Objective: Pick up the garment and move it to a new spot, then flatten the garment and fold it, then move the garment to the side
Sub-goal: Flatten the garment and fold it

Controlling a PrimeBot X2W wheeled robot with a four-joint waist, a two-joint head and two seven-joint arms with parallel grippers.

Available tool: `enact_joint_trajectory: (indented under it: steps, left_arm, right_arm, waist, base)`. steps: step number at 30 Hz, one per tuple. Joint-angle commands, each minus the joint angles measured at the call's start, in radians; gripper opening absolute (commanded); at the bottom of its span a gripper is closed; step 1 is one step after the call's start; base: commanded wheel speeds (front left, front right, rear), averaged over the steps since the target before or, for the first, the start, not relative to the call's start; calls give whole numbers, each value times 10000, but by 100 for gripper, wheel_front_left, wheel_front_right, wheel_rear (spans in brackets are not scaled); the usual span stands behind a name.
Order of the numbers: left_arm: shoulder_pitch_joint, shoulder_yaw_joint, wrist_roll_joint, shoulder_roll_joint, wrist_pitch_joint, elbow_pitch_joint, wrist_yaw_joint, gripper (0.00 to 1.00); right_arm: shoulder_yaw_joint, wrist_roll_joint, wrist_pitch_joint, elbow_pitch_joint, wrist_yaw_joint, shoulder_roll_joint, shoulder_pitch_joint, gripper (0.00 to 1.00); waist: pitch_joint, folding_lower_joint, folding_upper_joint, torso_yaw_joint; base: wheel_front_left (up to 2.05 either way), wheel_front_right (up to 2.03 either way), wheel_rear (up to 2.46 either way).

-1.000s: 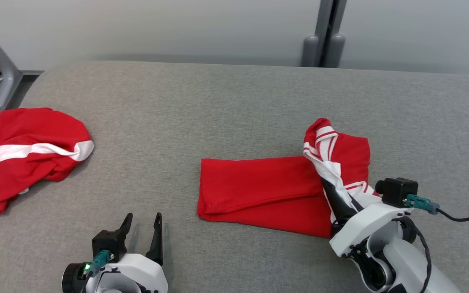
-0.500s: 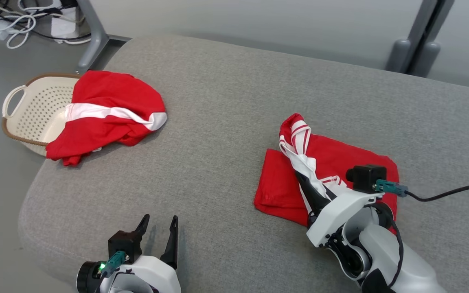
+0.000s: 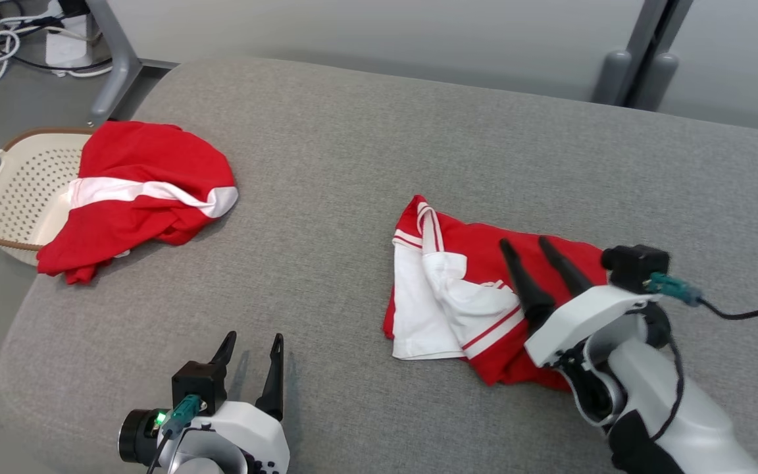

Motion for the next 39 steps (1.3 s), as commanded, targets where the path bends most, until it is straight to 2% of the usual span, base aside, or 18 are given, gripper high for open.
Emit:
enact_joint_trajectory:
  steps: [1,4,10,15,24,39]
  left_arm:
    - [-163,99,79,45,0,-68,48,100]
    - [-213,229,172,41,0,-154,37,100]
    - [-228,576,330,43,0,-263,78,100]
    - [-184,904,536,44,0,-321,35,100]
    - [199,1382,769,43,0,-387,-101,100]
    - [1402,1865,1053,43,0,-824,-71,100]
  right_arm:
    - [-564,-373,-96,-136,0,-174,-18,100]
    - [-1986,-1449,-81,-592,0,-307,470,100]
    - [-4727,-3831,-86,-1705,0,-28,1599,100]
    - [-6056,-5061,-86,-2375,0,251,2353,100]
    - [-6527,-5848,-87,-2857,0,316,3346,100]
    - [-6046,-5544,-88,-2752,0,310,4696,100]
  waist:
    - [-46,0,0,-355]
    - [-56,0,0,-716]
    - [-100,0,0,-1392]
    - [-148,0,0,-1860]
    - [-436,0,0,-2321]
    - [-1478,0,0,-2659]
  base:
    - [0,0,0]
    - [0,0,0]
    - [0,0,0]
    - [0,0,0]
    - [0,0,0]
    - [0,0,0]
